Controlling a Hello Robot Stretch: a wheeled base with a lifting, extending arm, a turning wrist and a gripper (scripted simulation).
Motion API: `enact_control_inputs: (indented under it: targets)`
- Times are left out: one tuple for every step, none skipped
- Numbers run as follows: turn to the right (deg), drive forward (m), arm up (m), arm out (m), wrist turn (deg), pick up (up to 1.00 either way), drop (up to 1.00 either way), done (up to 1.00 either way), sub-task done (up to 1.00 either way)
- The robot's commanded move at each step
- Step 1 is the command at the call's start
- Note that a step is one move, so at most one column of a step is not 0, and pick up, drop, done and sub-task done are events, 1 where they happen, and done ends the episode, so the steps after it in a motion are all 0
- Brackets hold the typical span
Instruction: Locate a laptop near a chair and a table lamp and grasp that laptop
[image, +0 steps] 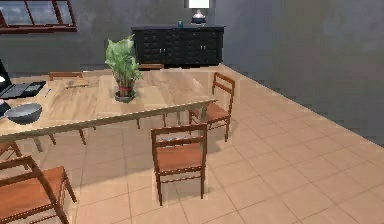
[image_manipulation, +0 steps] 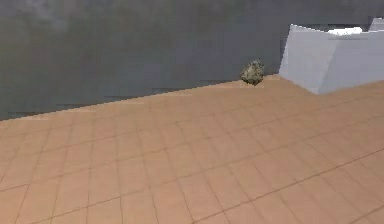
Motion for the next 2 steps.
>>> enact_control_inputs:
  targets:
    - [-6.0, 0.0, 0.0, 0.0, 0.0, 0.0, 0.0, 0.0, 0.0]
    - [0.0, 0.05, 0.0, 0.0, 0.0, 0.0, 0.0, 0.0, 0.0]
